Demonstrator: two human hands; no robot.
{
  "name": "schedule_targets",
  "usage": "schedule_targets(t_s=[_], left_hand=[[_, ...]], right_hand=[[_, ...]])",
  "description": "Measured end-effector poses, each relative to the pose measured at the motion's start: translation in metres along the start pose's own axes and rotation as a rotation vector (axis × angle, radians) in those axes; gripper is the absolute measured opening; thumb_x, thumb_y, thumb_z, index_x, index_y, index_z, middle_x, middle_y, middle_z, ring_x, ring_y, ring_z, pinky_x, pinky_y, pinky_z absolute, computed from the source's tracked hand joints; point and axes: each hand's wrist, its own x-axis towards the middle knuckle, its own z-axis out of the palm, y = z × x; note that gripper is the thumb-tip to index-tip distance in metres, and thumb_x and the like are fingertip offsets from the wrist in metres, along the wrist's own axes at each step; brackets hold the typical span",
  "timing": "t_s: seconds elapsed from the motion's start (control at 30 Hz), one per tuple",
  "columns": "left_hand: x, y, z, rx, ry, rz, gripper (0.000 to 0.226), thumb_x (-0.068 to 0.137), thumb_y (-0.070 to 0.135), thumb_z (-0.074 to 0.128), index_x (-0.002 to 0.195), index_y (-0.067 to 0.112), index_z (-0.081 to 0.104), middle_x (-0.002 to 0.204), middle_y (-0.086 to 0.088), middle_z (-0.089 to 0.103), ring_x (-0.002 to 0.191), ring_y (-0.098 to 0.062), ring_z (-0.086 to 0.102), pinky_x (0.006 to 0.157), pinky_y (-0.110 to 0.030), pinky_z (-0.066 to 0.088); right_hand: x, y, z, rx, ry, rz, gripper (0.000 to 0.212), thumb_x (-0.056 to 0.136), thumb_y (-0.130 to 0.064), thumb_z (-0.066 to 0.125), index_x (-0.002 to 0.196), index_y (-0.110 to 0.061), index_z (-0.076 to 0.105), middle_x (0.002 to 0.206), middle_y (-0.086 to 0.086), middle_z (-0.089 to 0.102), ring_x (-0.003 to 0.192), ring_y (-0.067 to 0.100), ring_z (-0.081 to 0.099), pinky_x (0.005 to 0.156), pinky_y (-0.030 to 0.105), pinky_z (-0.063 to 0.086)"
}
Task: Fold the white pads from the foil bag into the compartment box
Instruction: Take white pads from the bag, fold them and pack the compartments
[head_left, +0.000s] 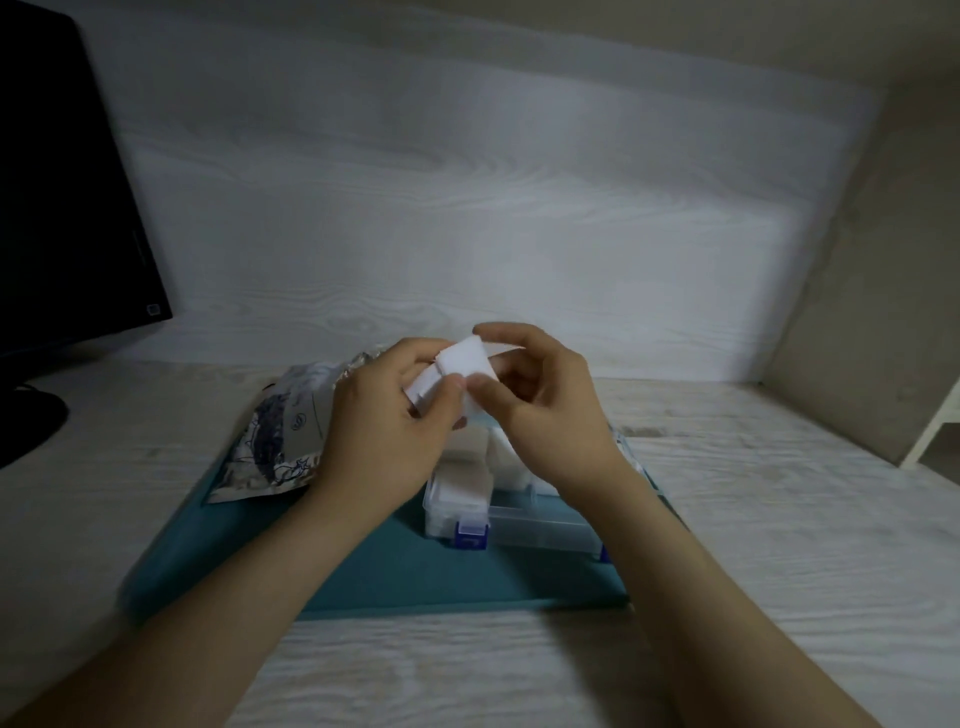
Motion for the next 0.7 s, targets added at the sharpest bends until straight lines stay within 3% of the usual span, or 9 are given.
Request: schedule_targets(t_s=[0.1, 0.17, 0.27, 0.37, 0.5, 0.7], left_hand=[[0.005, -0.005, -0.003, -0.036, -0.010, -0.109, 0.024, 0.095, 0.014, 0.076, 0.119, 0.021, 0.076, 0.099, 0.006, 0.081, 0.086, -0.010, 0.078, 0.076, -0.045, 0.067], [0.009, -0.010, -0.009, -0.025, -0.062, -0.150, 0.028, 0.094, 0.024, 0.077, 0.121, 0.028, 0.074, 0.101, 0.007, 0.081, 0.091, -0.011, 0.078, 0.084, -0.047, 0.065], [0.012, -0.015, -0.015, 0.035, -0.181, -0.163, 0.038, 0.096, 0.031, 0.077, 0.134, 0.032, 0.068, 0.111, 0.008, 0.080, 0.099, -0.008, 0.077, 0.092, -0.044, 0.063], [0.013, -0.017, -0.017, 0.031, -0.280, -0.172, 0.046, 0.097, 0.029, 0.076, 0.142, 0.029, 0.063, 0.118, 0.004, 0.079, 0.103, -0.010, 0.076, 0.093, -0.043, 0.063], [0.012, -0.019, -0.017, 0.026, -0.363, -0.167, 0.038, 0.101, 0.023, 0.071, 0.138, 0.027, 0.067, 0.115, 0.006, 0.079, 0.103, -0.009, 0.076, 0.094, -0.043, 0.063], [0.014, -0.020, -0.018, -0.070, -0.379, -0.201, 0.024, 0.103, 0.012, 0.067, 0.123, 0.023, 0.076, 0.108, 0.006, 0.081, 0.100, -0.015, 0.078, 0.090, -0.046, 0.064]], right_hand=[[-0.004, 0.000, -0.004, -0.211, -0.073, -0.162, 0.064, 0.087, -0.009, 0.081, 0.141, -0.029, 0.053, 0.122, -0.001, 0.065, 0.093, 0.016, 0.069, 0.077, 0.035, 0.061], [-0.006, 0.000, -0.010, -0.431, -0.177, -0.324, 0.074, 0.079, -0.007, 0.083, 0.143, -0.026, 0.049, 0.141, -0.005, 0.052, 0.110, 0.011, 0.062, 0.085, 0.027, 0.056], [-0.005, 0.000, -0.013, -0.811, -0.327, -0.433, 0.073, 0.072, -0.010, 0.081, 0.136, -0.028, 0.049, 0.162, -0.006, 0.039, 0.133, 0.023, 0.053, 0.100, 0.041, 0.053], [-0.004, 0.000, -0.011, -0.943, -0.305, -0.457, 0.062, 0.076, -0.006, 0.081, 0.129, -0.025, 0.054, 0.149, -0.004, 0.056, 0.119, 0.027, 0.061, 0.091, 0.043, 0.056], [-0.005, 0.005, -0.013, -0.845, -0.258, -0.423, 0.046, 0.083, -0.016, 0.084, 0.119, -0.025, 0.056, 0.121, -0.002, 0.069, 0.095, 0.024, 0.066, 0.071, 0.040, 0.057], [-0.005, 0.007, -0.010, -0.742, -0.272, -0.419, 0.046, 0.080, -0.022, 0.088, 0.116, -0.024, 0.061, 0.134, -0.004, 0.063, 0.108, 0.019, 0.064, 0.085, 0.037, 0.060]])
